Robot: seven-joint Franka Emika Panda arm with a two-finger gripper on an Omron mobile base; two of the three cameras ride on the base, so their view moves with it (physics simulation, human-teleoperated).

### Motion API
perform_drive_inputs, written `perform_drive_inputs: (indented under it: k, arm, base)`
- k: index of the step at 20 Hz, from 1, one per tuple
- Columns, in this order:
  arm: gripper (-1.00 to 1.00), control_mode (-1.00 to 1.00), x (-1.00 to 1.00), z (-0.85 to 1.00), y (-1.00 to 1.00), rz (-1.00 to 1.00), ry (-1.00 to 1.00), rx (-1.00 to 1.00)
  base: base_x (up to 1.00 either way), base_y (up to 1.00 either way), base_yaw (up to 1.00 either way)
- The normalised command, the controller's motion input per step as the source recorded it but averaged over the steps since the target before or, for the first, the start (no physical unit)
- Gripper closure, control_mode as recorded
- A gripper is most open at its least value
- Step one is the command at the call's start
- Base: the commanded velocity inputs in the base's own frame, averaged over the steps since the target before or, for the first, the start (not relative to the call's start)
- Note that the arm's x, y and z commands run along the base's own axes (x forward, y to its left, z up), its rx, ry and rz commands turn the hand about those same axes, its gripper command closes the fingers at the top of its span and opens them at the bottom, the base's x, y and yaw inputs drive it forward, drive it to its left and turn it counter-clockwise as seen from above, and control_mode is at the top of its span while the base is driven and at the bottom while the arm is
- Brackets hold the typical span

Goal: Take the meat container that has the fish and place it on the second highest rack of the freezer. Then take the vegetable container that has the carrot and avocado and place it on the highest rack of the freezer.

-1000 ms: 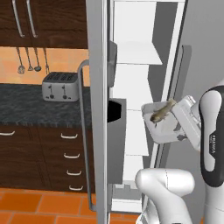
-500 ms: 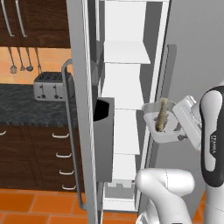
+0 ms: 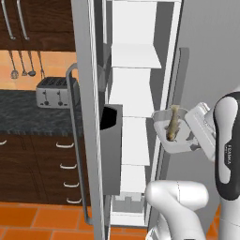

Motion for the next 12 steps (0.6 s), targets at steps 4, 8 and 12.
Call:
perform_drive_inputs:
  k: [4, 8, 12]
  arm:
    - [1.00, -1.00, 0.24, -0.01, -0.01, 0.00, 0.00, 0.00]
    - [1.00, -1.00, 0.42, -0.05, 0.14, -0.14, 0.00, 0.00]
    - [1.00, -1.00, 0.33, 0.00, 0.00, -0.20, 0.00, 0.00]
  base:
    - [0.00, 0.00, 0.00]
    - [0.00, 0.00, 0.00]
    - [0.00, 0.00, 0.00]
